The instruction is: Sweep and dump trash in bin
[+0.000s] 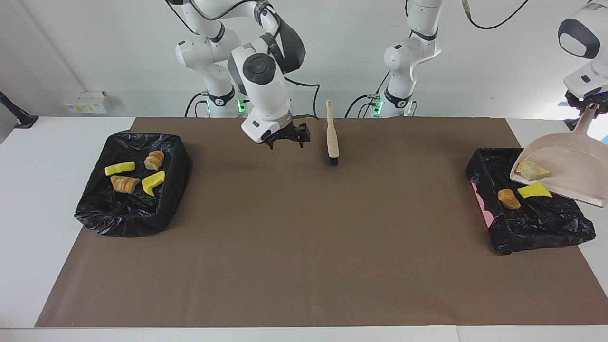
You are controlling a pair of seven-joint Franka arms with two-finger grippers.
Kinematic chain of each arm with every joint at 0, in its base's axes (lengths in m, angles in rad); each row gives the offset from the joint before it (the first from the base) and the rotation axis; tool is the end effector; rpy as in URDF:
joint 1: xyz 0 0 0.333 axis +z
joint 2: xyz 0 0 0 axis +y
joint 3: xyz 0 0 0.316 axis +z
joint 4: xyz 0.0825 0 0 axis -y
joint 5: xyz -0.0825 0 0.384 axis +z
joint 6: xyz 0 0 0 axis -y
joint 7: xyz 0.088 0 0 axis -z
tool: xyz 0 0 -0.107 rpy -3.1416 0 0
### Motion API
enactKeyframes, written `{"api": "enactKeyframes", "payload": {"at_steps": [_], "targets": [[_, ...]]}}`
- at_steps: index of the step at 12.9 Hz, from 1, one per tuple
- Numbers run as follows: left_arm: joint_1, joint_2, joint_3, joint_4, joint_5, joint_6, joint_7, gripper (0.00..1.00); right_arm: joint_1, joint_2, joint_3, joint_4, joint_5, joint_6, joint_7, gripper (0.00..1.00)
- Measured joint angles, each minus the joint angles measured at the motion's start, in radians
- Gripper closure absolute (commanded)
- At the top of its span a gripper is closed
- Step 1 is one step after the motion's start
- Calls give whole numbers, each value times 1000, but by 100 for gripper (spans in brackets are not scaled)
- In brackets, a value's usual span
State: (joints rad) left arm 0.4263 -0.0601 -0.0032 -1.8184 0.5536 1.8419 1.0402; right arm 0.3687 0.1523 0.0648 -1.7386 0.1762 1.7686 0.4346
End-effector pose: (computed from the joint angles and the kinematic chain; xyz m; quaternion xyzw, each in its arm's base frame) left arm 0.4888 0.2659 0.5753 -0.8968 0.3510 0.1480 0.2249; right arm 0.5339 0.2620 0.4750 -0.9938 0.0231 0.0930 0.0560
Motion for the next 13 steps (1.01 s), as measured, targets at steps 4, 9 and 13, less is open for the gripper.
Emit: {"api": "enactKeyframes", "payload": {"at_steps": [4, 9, 13], "targets": [[-27, 0, -5, 1, 148, 7, 41, 100, -152, -26, -4, 13, -73, -25, -183, 0], [-109, 0, -11, 8, 326, 7, 158, 100, -349, -55, -13, 49, -165, -36, -496, 0], [-131, 7, -12, 67, 334, 8, 248, 100, -370, -58, -27, 121, -220, -112, -520, 0]]}}
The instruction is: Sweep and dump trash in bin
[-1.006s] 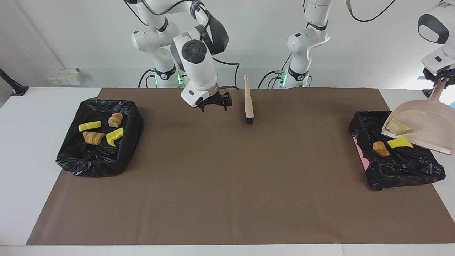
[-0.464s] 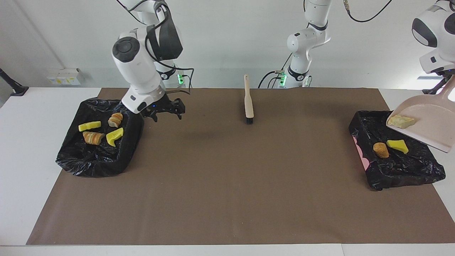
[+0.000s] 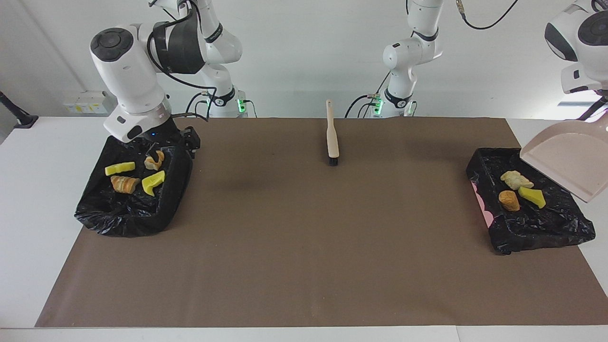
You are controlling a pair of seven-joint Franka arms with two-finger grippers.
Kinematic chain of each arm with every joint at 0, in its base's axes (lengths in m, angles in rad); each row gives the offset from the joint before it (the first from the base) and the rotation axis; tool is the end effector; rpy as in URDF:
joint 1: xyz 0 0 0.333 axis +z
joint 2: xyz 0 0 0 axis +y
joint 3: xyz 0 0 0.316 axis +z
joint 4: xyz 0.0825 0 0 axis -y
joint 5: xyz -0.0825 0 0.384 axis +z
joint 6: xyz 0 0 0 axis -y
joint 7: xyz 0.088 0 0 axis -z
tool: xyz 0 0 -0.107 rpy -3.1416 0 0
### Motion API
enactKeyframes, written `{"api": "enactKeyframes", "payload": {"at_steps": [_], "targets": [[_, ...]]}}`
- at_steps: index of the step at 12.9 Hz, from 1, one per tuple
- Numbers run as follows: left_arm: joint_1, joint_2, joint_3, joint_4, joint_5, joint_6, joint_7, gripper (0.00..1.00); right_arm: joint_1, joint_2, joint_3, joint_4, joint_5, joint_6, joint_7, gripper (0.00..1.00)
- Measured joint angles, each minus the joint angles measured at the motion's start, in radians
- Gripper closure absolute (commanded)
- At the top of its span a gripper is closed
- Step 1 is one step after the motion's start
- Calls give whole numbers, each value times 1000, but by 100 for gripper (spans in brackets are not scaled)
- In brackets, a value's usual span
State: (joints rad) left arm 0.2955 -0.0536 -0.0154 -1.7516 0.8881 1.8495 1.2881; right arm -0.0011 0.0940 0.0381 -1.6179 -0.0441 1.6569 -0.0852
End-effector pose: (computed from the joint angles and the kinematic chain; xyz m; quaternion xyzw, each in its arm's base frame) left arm 0.5249 0.2143 0.6224 -0.7465 0.5106 0.2491 0.3464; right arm 0.5854 0.0164 0.5560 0.9974 0.0635 -0.0279 0.0195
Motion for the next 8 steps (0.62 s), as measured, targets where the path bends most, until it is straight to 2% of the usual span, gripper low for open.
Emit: {"api": "enactKeyframes", "payload": {"at_steps": [2, 5, 8], "targets": [[-19, 2, -2, 32, -62, 0, 22, 100, 0, -14, -26, 34, 0, -44, 0, 0], [-26, 2, 0, 95, -349, -9, 34, 100, 0, -59, -48, 35, 16, -104, 45, 0], [-26, -12, -2, 112, -561, -119, 18, 100, 3, -76, -48, 34, 37, -115, 64, 0]]}}
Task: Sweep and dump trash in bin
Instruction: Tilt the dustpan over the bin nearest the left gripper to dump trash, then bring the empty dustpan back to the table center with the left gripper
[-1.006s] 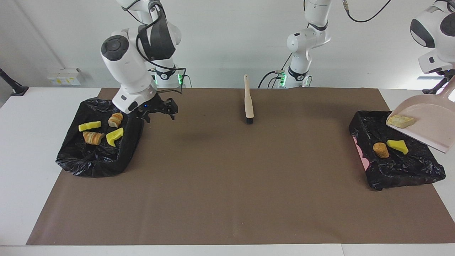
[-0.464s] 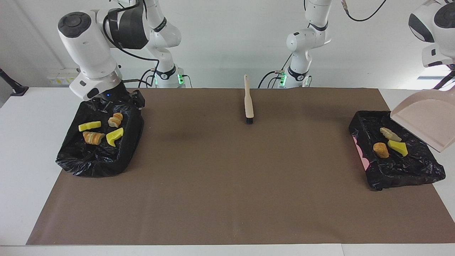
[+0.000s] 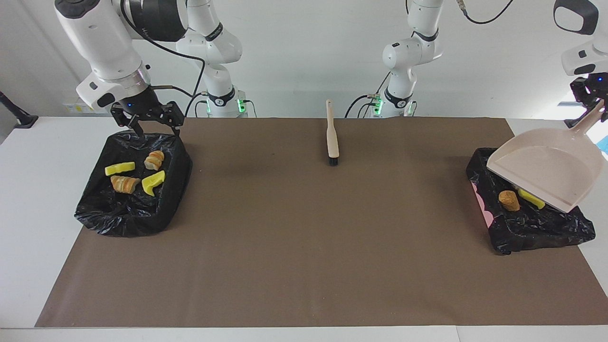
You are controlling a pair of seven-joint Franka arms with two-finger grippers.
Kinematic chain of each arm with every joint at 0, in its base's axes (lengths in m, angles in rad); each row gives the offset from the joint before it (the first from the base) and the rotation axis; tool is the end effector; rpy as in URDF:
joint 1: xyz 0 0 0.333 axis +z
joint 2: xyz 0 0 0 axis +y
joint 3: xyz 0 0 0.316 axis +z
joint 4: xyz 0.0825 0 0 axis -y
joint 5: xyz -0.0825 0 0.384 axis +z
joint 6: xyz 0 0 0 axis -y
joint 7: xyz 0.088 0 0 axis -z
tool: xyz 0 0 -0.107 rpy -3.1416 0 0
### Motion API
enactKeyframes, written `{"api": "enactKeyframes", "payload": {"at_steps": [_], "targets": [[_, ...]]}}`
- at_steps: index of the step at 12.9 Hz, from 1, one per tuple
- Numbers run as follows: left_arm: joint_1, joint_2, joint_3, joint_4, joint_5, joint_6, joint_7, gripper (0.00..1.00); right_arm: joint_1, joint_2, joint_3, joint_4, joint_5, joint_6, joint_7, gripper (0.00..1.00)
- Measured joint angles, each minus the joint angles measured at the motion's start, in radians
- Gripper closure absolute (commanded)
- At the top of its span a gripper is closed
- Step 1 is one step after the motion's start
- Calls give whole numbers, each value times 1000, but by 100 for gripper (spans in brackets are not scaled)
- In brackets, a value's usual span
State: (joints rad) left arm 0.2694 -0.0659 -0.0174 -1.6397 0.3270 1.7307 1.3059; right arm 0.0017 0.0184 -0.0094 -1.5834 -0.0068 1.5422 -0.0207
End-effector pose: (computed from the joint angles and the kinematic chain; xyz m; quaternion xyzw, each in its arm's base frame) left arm 0.5248 0.1652 0.6480 -0.8434 0.5061 0.0594 0.1702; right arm 0.5561 -0.0050 0.6059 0.9995 0.0065 -0.0298 0.0031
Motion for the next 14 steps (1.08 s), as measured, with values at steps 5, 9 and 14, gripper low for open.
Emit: {"api": "enactKeyframes", "payload": {"at_steps": [5, 9, 14], "targets": [[-72, -33, -18, -11, -167, -171, -225, 100, 0, -15, -4, 5, 19, -38, 4, 0], [-228, -77, -25, -95, -237, -176, -546, 100, 1, -15, -4, 5, 22, -38, 4, 0], [-512, -69, -30, -229, -330, 36, -1128, 100, 0, -15, -4, 5, 22, -38, 4, 0]]}}
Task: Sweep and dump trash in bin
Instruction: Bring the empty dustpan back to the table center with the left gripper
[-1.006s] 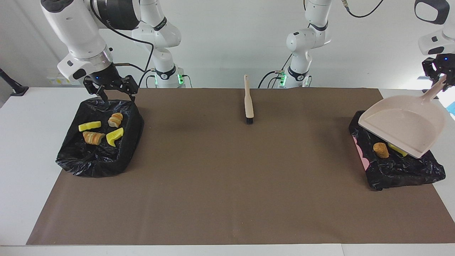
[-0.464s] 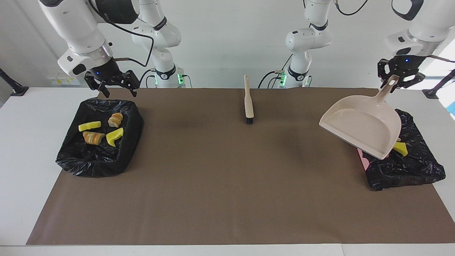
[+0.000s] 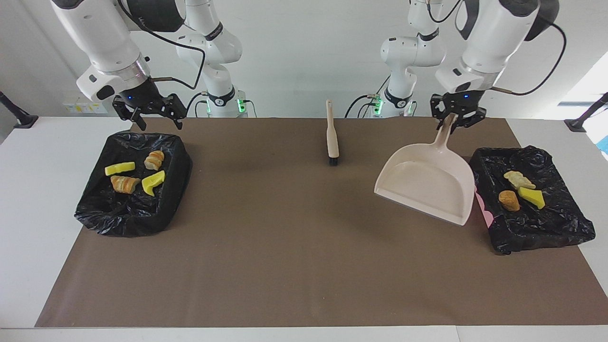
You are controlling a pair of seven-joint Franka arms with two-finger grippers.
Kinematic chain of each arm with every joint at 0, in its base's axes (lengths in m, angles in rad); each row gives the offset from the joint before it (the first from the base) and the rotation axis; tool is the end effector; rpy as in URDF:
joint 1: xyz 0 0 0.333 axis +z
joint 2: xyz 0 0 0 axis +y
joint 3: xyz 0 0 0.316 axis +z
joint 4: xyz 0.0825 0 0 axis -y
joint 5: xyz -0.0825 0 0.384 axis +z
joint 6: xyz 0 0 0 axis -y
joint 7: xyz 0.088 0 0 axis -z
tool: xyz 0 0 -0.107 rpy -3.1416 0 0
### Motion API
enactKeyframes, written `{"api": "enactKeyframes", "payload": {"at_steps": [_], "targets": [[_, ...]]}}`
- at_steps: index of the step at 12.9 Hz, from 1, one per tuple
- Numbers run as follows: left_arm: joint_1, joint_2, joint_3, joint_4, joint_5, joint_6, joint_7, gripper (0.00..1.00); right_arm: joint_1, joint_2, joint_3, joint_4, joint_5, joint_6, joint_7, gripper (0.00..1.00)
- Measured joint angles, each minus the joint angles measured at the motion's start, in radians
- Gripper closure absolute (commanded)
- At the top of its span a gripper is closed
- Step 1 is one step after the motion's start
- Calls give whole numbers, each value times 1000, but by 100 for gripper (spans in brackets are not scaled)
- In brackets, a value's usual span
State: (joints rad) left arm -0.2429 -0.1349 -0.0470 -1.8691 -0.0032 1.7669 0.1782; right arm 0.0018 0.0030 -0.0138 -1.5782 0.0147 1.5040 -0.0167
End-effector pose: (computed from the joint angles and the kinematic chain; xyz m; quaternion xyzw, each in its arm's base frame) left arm 0.5008 -0.1510 0.5720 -0.9727 0.2315 -0.0163 0.0007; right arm 0.5478 -0.0049 0.6138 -0.9992 -0.0026 0.0385 0.0079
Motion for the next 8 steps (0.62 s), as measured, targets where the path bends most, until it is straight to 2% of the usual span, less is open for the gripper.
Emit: {"api": "enactKeyframes", "payload": {"at_steps": [3, 8], "targets": [[-145, 88, -1, -49, -23, 189, -265, 100, 0, 0, 0, 0, 0, 0, 0, 0], [-287, 330, 0, -52, -74, 467, -518, 100, 0, 0, 0, 0, 0, 0, 0, 0]]}}
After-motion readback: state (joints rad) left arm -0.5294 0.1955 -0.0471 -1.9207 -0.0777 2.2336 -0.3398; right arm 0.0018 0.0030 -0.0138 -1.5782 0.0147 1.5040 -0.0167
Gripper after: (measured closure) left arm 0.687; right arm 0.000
